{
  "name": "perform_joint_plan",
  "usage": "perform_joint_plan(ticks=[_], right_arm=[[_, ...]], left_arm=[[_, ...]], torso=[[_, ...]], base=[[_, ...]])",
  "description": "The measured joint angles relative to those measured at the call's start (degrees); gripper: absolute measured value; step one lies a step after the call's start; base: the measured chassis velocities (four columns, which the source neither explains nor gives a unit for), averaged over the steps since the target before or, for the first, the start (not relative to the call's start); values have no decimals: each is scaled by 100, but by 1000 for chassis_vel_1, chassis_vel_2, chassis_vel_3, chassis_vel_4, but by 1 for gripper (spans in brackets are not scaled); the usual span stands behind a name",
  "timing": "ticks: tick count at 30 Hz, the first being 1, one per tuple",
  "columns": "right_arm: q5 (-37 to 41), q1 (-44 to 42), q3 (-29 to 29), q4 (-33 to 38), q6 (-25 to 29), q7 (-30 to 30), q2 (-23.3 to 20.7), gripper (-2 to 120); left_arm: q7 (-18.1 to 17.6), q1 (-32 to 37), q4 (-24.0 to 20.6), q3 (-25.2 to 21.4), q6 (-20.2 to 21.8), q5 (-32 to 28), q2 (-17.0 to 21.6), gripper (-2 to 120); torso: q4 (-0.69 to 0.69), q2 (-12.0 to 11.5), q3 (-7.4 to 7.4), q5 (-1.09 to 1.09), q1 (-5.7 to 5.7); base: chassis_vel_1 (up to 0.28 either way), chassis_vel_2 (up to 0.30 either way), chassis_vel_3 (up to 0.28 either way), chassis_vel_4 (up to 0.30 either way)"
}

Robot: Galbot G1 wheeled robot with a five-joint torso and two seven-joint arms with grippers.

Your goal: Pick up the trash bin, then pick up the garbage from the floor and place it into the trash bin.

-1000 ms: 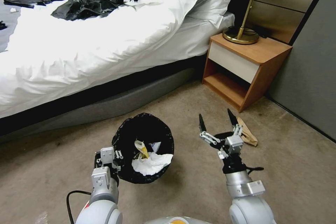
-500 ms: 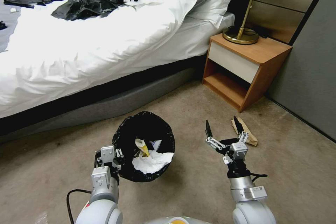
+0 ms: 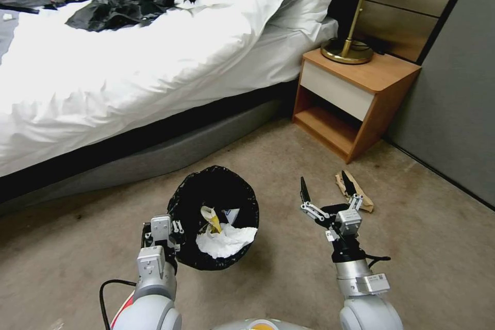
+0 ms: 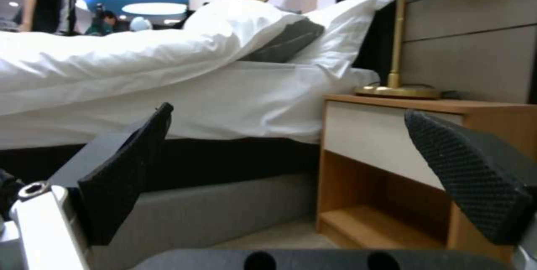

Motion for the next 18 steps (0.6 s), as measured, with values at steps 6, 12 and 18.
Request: perform_joint_plan(ticks=[6, 12, 18], right_arm=[[0, 18, 3, 14, -17, -5, -11, 100], [-2, 36, -12, 15, -19, -17, -6, 100], [-11, 37, -28, 5, -18, -32, -2, 100]], left_arm=[[0, 0, -1, 3, 5, 2, -5, 1], [-1, -5, -1, 2, 7, 4, -16, 1], [-12, -26, 10, 3, -6, -17, -22, 1]], torso=[[0, 0, 0, 0, 0], [-1, 0, 0, 0, 0], [-1, 0, 0, 0, 0]], base=[[-85, -77, -68, -84], [-111, -103, -109, -109], [-112, -124, -119, -117]])
